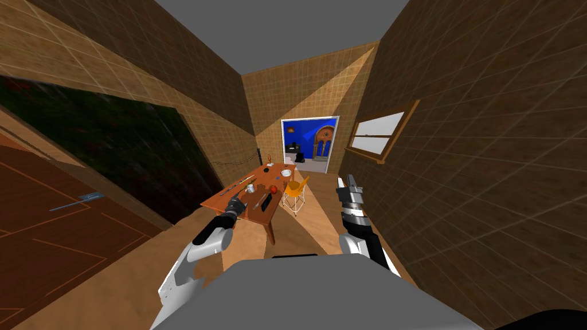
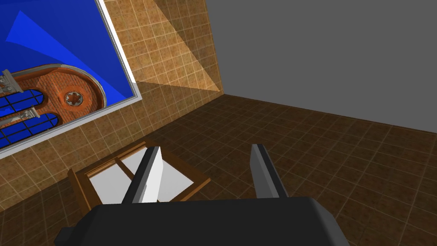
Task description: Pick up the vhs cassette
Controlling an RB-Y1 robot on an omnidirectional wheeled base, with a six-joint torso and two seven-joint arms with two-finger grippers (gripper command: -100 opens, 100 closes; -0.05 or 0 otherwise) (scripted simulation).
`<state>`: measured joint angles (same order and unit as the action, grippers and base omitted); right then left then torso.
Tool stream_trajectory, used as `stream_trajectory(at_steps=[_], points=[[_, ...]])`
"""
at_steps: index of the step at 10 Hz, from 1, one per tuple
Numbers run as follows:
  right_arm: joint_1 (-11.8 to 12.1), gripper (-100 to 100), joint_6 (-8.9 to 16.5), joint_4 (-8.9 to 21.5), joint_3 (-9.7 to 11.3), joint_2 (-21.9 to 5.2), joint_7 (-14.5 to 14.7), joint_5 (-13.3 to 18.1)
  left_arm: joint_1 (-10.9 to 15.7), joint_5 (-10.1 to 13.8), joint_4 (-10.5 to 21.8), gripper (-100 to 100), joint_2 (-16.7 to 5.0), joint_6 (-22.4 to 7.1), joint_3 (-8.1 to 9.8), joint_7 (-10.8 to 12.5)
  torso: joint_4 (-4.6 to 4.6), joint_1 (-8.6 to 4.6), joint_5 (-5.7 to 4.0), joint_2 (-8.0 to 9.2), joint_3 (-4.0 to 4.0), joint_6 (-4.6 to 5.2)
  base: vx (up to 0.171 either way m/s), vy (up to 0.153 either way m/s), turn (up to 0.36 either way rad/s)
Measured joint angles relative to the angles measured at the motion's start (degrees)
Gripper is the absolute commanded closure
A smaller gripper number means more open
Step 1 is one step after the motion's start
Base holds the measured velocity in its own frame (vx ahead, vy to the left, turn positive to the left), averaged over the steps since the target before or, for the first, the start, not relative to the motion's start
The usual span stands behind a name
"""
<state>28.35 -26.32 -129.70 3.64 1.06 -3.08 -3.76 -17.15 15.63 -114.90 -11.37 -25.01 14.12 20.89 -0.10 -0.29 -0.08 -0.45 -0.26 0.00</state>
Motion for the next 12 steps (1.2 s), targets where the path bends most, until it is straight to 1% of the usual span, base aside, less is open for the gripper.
stream_trajectory(at_steps=[1,2,3,4,5,6,8,10,11,12], points=[[0.0,0,0.0,0.0,0.0,0.0,0.0,0.0,0.09,0.63,1.09,-100,-0.53,-1.36,0.27,0.57,-0.01,0.03,0.0,0.02,0.0,0.0,0.047,-0.028,0.004],[-0.01,0,0.0,0.0,0.0,-0.01,0.0,0.0,0.05,0.61,1.14,-100,-0.39,-2.78,0.29,0.75,0.03,0.19,0.03,0.19,0.09,0.0,0.099,-0.05,0.046],[0.0,0,0.0,0.0,0.0,0.0,0.0,0.0,0.62,0.8,1.66,-100,-0.51,-4.78,0.79,1.45,0.02,0.15,0.03,0.08,0.05,-0.01,0.115,-0.058,0.032],[0.0,0,0.0,0.0,0.0,0.0,0.0,0.0,0.43,1.12,1.73,-100,-0.67,-6.75,1.06,2.03,0.0,0.14,0.02,0.03,0.01,-0.01,0.047,-0.029,0.002],[-0.01,0,0.0,0.0,0.0,-0.01,0.0,0.0,0.6,1.3,2.15,-100,-0.86,-8.01,1.15,2.24,0.03,0.22,0.04,0.2,0.1,0.0,0.083,-0.058,0.047],[0.0,0,0.0,0.0,0.0,0.0,0.0,0.0,1.24,2.28,4.31,-100,-1.83,-9.04,1.6,2.83,0.02,0.16,0.03,0.12,0.07,-0.01,0.095,-0.07,0.039],[-0.01,0,0.0,0.0,0.0,0.0,0.0,0.0,1.2,2.41,4.46,-100,-1.79,-11.86,1.87,3.6,0.03,0.18,0.03,0.22,0.11,0.0,0.075,-0.046,0.022],[0.0,0,0.0,0.0,0.0,0.0,0.0,0.0,2.02,3.63,6.57,-100,-3.05,-14.87,2.69,4.8,0.0,0.15,0.02,0.04,0.01,0.0,0.083,-0.044,0.023],[-0.01,0,0.0,0.0,0.0,-0.01,0.0,0.0,1.73,3.56,6.23,-100,-2.86,-16.17,2.71,5.02,0.03,0.22,0.03,0.19,0.09,0.0,0.083,-0.041,0.056],[0.0,0,0.0,0.0,-0.01,-0.01,0.0,0.0,2.3,3.85,7.32,-100,-3.27,-17.8,3.06,5.72,0.02,0.21,0.04,0.13,0.07,-0.01,0.111,-0.056,0.034]])
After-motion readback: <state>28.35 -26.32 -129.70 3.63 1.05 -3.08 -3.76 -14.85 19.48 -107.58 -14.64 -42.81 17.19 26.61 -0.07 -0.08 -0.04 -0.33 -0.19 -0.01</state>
